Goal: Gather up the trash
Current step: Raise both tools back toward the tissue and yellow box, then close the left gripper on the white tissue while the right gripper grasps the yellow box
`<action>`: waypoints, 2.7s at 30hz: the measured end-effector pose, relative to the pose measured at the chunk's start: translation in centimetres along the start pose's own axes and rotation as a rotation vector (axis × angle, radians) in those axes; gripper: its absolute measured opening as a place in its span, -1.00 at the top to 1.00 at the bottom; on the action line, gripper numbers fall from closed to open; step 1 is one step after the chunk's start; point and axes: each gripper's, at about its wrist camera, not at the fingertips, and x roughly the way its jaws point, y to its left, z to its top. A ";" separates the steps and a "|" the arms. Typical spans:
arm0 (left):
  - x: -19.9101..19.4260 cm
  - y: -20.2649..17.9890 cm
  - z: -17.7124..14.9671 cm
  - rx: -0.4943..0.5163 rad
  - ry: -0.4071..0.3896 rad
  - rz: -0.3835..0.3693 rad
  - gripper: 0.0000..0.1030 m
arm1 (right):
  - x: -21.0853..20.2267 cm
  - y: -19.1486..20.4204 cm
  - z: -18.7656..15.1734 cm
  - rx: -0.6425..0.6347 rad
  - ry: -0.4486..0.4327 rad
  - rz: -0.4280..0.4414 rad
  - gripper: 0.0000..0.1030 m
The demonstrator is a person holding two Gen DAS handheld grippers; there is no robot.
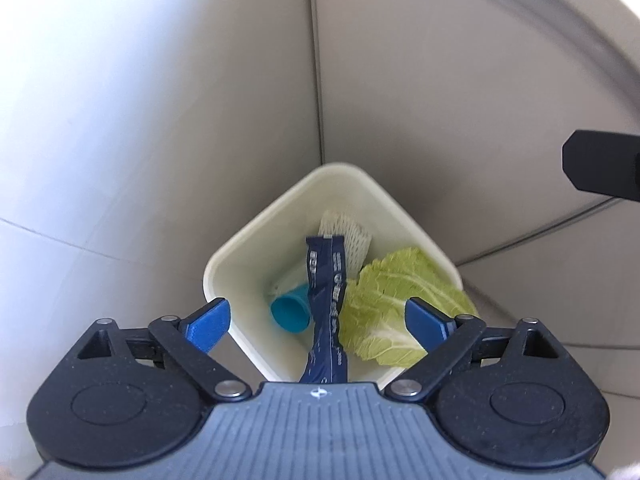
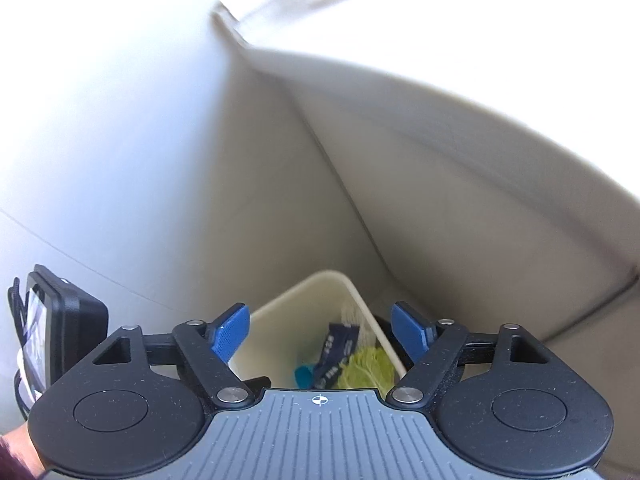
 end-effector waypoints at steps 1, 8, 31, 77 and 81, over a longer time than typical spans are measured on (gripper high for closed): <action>-0.4 0.0 0.1 -0.001 -0.009 0.000 -0.86 | -0.5 0.1 0.3 -0.013 -0.008 -0.001 -0.61; -3.7 0.2 1.9 -0.029 -0.080 -0.009 -0.95 | -3.3 0.5 2.6 -0.068 -0.058 0.004 -0.66; -15.4 0.0 10.3 -0.027 -0.395 -0.056 -0.98 | -11.9 0.0 12.4 -0.163 -0.282 -0.114 -0.91; -6.5 -6.5 28.1 -0.152 -0.536 -0.049 -0.05 | 2.0 -23.6 29.7 0.500 -0.238 0.157 -0.72; -5.9 -6.3 28.5 -0.174 -0.535 -0.058 0.03 | 3.6 -23.5 32.0 0.477 -0.236 0.176 -0.58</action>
